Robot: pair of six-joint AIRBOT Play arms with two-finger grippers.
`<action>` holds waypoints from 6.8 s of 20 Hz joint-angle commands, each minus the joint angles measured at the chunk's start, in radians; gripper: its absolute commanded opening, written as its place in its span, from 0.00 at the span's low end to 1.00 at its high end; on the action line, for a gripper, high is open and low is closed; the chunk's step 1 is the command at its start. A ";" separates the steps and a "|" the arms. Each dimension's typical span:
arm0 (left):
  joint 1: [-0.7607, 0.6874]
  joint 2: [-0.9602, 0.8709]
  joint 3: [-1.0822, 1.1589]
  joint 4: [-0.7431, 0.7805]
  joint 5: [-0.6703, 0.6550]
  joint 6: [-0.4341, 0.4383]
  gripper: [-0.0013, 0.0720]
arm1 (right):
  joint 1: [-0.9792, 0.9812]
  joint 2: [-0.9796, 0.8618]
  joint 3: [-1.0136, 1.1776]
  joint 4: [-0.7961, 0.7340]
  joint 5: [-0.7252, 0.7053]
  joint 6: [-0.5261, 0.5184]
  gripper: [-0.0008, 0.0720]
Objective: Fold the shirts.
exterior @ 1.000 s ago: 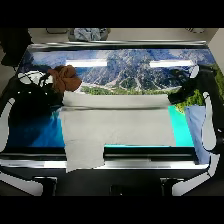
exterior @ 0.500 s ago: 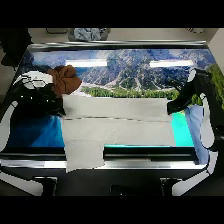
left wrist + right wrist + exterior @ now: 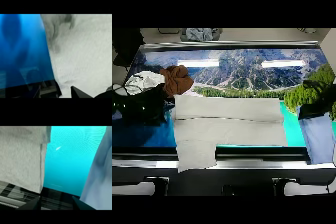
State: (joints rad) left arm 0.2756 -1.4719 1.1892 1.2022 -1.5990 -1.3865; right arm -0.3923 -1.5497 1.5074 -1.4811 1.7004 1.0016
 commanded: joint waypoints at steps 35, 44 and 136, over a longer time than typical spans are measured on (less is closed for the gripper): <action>-0.030 0.386 -0.791 -0.455 0.441 0.343 0.06 | 0.007 0.151 -0.692 0.157 -0.426 -0.071 0.13; -0.027 0.476 -0.587 -0.451 0.437 0.353 0.05 | 0.007 0.262 -0.546 0.192 -0.427 -0.108 0.07; -0.020 0.572 0.032 -0.710 0.801 0.059 0.06 | 0.908 -0.267 0.087 1.088 -0.925 0.008 0.14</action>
State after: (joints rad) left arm 0.2050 -0.9646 1.2232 0.4881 -0.7521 -1.3270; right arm 0.4221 -1.7161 1.5932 -0.4828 0.8745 1.0088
